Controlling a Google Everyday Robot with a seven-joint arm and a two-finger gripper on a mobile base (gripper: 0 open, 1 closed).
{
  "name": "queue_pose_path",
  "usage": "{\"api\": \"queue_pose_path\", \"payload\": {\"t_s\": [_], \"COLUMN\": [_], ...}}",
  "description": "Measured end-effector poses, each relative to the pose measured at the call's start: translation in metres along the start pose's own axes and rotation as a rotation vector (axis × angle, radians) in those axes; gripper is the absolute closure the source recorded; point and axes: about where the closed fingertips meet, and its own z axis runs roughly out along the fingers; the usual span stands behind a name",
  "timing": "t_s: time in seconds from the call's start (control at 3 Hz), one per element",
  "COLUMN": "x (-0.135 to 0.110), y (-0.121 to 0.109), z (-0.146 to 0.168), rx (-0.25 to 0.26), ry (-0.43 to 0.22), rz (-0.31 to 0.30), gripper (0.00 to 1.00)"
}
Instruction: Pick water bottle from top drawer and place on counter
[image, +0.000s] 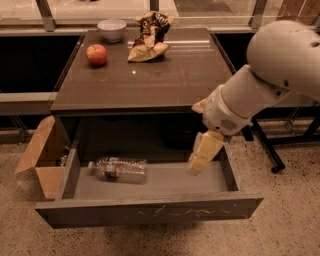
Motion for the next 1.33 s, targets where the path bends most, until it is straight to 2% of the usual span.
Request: {"api": "queue_pose_path", "payload": {"t_s": [0.67,1.0,1.33], "x": [-0.044,-0.082,-0.086], "y": [0.002,0.006,-0.001], "z": [0.075,0.136,0.157], "rx": [-0.083,-0.163,-0.154], "ry": [-0.097,-0.16,-0.157], "rz": [-0.077,-0.089,-0.091], "gripper": [0.0,0.0,0.0]}}
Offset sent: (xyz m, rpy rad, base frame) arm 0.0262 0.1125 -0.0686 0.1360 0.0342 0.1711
